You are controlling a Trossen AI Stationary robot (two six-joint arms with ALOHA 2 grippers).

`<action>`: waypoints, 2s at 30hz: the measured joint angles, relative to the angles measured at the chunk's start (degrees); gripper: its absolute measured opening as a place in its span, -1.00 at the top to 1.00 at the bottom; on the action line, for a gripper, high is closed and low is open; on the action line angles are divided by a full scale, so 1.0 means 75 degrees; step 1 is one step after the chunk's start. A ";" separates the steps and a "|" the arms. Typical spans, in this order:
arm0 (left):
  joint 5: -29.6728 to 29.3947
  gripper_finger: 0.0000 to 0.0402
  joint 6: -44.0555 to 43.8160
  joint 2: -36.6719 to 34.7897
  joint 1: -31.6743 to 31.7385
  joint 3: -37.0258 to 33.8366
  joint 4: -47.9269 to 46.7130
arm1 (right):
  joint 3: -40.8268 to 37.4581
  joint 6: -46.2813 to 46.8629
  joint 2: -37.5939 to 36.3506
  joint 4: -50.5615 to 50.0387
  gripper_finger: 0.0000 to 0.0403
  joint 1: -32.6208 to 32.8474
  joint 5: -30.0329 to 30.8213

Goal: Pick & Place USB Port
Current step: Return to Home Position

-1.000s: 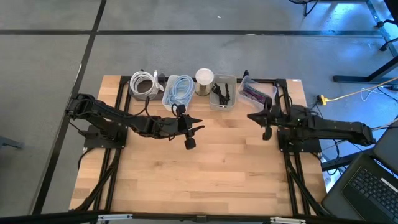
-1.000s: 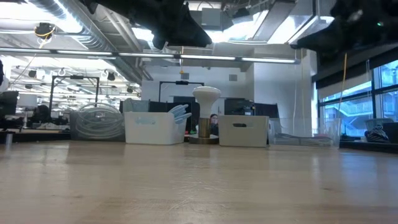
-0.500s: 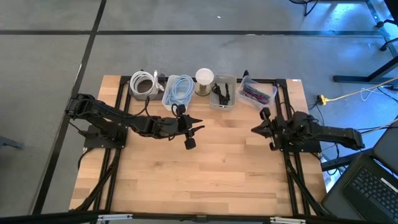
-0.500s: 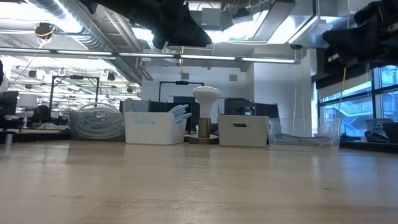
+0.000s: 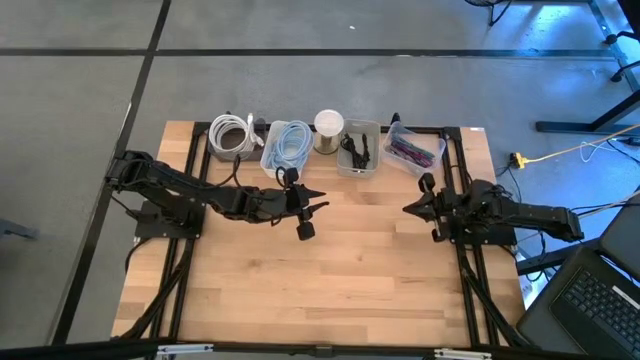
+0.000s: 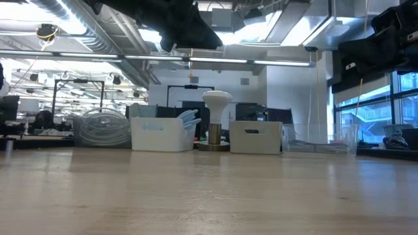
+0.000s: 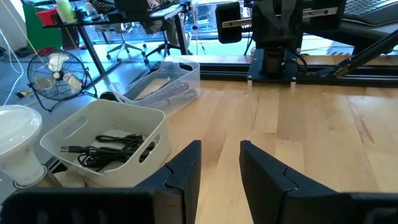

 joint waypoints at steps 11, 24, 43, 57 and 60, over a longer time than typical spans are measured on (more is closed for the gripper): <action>0.0000 0.49 0.0000 0.0000 0.0000 0.0000 -0.0001 | 0.0000 -0.0163 -0.0003 0.0009 0.95 0.0000 0.0017; 0.0355 0.50 -0.0223 -0.0474 0.0037 -0.0136 -0.0356 | 0.0000 -0.0163 0.0000 0.0009 0.95 0.0000 0.0020; 0.1693 0.49 0.0066 -0.6236 0.0015 -0.5283 0.1994 | 0.0000 -0.0163 0.0003 0.0009 0.95 0.0003 0.0020; 0.2159 0.51 0.0653 -0.8944 0.0017 -0.6454 0.1834 | 0.0000 -0.0162 0.0006 0.0009 0.95 0.0003 0.0020; 0.2196 0.50 0.0474 -0.9586 0.0085 -0.6452 0.1177 | 0.0000 -0.0163 0.0006 0.0009 0.95 0.0001 0.0020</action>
